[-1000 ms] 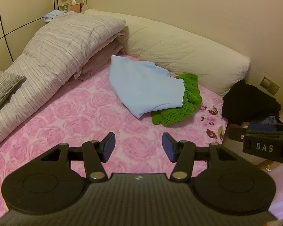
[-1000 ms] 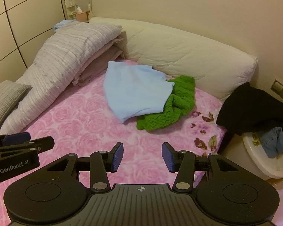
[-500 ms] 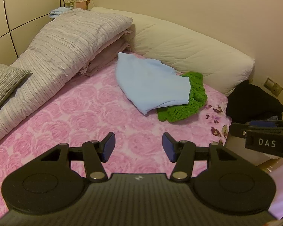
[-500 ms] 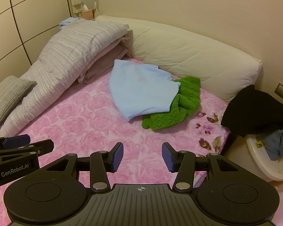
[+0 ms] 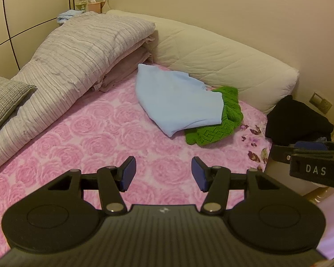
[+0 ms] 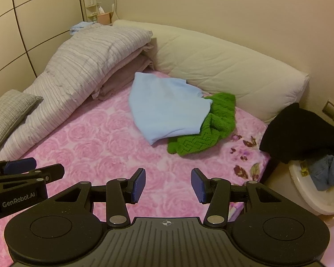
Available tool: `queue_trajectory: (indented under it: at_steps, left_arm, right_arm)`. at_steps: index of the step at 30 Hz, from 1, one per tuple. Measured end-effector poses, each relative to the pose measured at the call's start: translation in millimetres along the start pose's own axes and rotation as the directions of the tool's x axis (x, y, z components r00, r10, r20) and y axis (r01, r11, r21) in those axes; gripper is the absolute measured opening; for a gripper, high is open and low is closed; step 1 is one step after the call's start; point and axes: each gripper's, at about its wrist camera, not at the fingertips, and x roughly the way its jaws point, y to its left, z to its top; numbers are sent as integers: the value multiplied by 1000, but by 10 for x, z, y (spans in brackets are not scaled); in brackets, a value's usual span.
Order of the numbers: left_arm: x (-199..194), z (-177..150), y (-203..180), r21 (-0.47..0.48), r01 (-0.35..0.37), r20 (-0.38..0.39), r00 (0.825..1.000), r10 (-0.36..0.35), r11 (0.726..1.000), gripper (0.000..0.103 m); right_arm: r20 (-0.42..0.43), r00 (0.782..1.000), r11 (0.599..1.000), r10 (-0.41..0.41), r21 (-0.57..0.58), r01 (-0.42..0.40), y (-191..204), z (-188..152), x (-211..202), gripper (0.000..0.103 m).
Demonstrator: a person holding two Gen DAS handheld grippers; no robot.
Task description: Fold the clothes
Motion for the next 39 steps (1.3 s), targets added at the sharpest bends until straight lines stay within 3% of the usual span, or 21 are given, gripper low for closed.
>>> queue_trajectory:
  at_steps: [12,23,31,39]
  left_arm:
    - [193,63,-151,17,16,-26,1000,-15,1000,51]
    - [587,274,-284,9,-35,-52,998,35,999,51]
    - [1101,448,-350,-34,-11,-72,997,8,999,51]
    - [1810,571,-480,-37,54,-70,996,-57,998,42]
  right_arm:
    - [-12,1000,999,-28,42,28,-254,31,95,49]
    - [-45,999,999,-9,48,11,-541,256,467,49]
    - [-54,996,997,64,44,-62,-818,510,901,49]
    - [-102,983,979,151,152,-134,-1302,750,1623,49]
